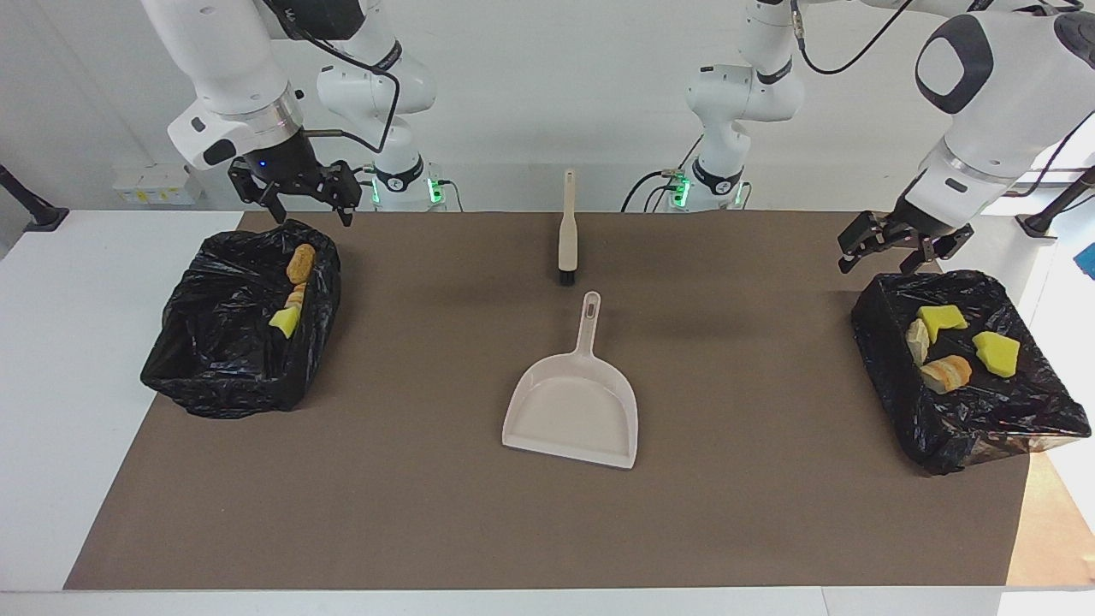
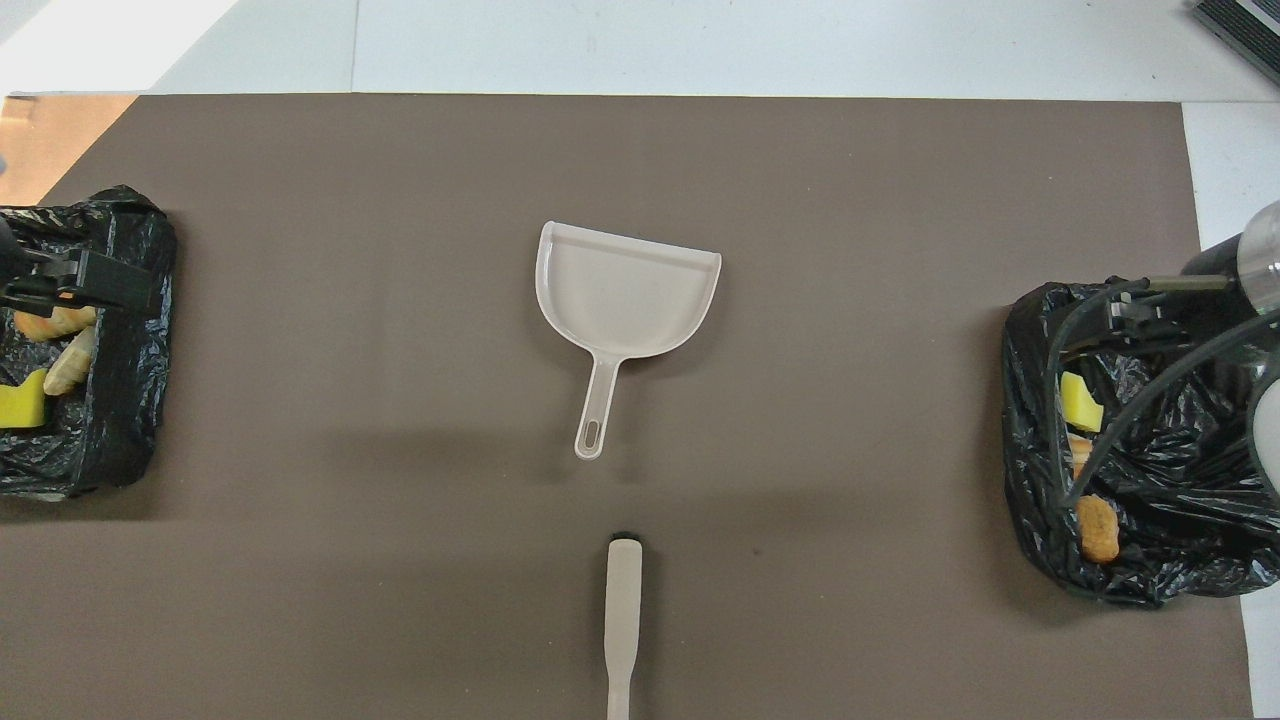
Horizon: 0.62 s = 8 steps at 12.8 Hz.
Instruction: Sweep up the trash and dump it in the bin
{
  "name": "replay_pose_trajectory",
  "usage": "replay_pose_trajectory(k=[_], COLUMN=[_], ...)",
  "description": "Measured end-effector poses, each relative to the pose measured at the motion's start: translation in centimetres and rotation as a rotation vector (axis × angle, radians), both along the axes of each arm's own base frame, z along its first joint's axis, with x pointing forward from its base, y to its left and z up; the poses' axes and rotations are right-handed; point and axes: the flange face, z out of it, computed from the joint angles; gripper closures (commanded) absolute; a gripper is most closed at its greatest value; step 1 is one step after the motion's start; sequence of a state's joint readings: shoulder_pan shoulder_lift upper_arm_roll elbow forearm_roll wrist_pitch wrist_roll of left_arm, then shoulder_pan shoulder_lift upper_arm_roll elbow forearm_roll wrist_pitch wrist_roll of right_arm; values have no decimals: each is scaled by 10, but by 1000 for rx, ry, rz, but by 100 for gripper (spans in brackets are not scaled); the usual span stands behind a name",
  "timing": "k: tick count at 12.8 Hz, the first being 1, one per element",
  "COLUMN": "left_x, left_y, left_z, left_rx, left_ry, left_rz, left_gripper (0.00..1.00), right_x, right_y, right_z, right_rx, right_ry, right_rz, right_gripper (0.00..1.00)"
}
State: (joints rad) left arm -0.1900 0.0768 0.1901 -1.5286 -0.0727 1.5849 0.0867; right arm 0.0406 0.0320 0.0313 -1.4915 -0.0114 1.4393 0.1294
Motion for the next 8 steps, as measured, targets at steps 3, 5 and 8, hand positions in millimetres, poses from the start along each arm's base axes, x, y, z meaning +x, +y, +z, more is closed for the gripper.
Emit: replay_pose_trajectory(k=[3,5,8], left_x=[-22,-35,-60], left_y=[-11,-15,-13], left_z=[21,32,31], left_rx=[8,12,21], left_ry=[30,38,49], left_rz=[24,24,26], left_gripper=[0,0,0], right_x=[0,1,1], right_y=[0,0,1], right_z=[0,1,1], right_rx=[1,3,4], right_ry=[-1,-8,-13], right_rz=[0,0,0], right_gripper=[0,0,0])
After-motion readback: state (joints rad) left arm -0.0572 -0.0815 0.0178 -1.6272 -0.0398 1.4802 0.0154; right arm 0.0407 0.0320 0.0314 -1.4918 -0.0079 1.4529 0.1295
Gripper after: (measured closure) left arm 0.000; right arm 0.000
